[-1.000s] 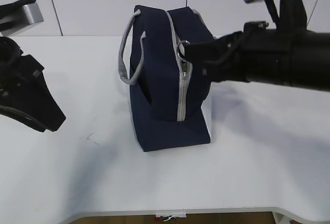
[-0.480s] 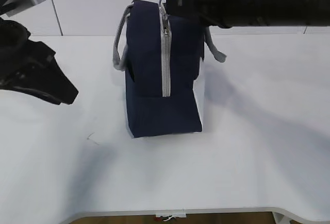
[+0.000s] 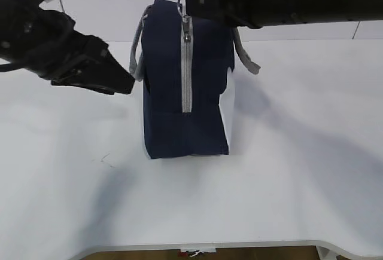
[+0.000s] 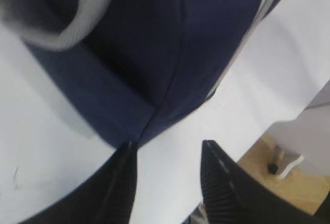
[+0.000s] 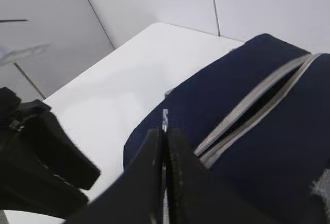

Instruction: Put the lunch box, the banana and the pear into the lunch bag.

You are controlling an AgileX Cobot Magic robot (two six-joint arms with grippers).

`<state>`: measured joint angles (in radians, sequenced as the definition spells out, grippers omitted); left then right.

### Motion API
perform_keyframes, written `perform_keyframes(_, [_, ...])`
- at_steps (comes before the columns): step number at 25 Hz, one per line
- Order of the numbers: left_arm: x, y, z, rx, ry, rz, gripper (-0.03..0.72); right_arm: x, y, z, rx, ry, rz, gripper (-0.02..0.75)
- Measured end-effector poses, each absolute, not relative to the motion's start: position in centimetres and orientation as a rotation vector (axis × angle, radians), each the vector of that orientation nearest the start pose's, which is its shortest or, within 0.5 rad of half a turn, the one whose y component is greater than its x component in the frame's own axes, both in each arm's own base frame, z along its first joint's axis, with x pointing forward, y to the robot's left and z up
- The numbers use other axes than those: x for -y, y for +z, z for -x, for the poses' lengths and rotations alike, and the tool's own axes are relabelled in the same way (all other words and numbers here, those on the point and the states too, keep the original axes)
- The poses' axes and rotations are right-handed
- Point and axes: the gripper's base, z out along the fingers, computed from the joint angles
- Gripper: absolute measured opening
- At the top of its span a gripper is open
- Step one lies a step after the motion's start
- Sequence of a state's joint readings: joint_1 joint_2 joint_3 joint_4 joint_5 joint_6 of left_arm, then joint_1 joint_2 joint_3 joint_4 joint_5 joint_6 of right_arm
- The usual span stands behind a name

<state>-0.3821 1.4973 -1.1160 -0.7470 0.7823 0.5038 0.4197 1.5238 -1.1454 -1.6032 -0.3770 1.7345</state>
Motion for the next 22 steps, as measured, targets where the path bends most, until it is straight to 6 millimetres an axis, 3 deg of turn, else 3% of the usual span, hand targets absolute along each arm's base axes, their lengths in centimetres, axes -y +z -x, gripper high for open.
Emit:
perform_keyframes(5, [16.9, 28.7, -28.6, -2.351, -0.845, -0.545, 0.394, -18.1, 32.7, -30.7, -1.849, 0.735, 0.563, 0.013])
perform_keyframes(13, [17.8, 27.9, -29.7, -2.273, -0.901, -0.546, 0.405, -18.1, 32.7, -30.7, -1.848, 0.735, 0.567, 0.013])
perform_keyframes(15, [17.9, 27.4, -29.9, -2.282, -0.903, -0.545, 0.357, -18.1, 32.7, -30.7, -1.848, 0.735, 0.567, 0.013])
perform_keyframes(20, [18.0, 26.8, -30.1, -2.295, -0.882, -0.581, 0.045, -18.1, 32.7, -30.7, -1.848, 0.734, 0.568, 0.013])
perform_keyframes(22, [18.0, 26.7, -29.9, -2.301, -0.873, -0.629, 0.007, -18.1, 32.7, -30.7, -1.848, 0.727, 0.568, 0.013])
